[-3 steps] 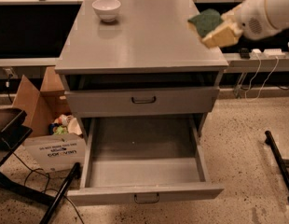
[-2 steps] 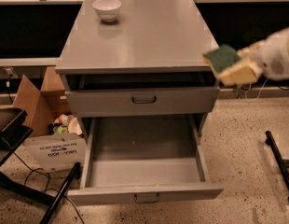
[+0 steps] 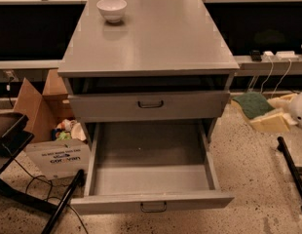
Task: Place sponge into middle drawer
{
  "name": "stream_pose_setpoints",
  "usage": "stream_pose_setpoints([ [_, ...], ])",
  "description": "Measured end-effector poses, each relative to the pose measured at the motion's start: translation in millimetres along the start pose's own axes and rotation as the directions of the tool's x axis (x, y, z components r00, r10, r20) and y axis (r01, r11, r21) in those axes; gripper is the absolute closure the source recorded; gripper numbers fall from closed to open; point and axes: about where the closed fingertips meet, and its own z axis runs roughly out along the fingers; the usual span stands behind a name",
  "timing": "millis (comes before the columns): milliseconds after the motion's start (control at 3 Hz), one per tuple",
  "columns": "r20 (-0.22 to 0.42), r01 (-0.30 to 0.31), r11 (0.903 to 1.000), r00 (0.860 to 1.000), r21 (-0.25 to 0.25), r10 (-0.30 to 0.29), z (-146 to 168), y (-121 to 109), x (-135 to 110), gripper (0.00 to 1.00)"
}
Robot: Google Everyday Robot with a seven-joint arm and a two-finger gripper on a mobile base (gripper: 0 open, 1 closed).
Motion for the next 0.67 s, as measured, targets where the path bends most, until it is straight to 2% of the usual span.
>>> stream_pose_setpoints([
  [667, 0.001, -0.013, 0.9995, 1.0, -0.028, 0.013, 12.4, 5.2, 12.1, 1.0],
])
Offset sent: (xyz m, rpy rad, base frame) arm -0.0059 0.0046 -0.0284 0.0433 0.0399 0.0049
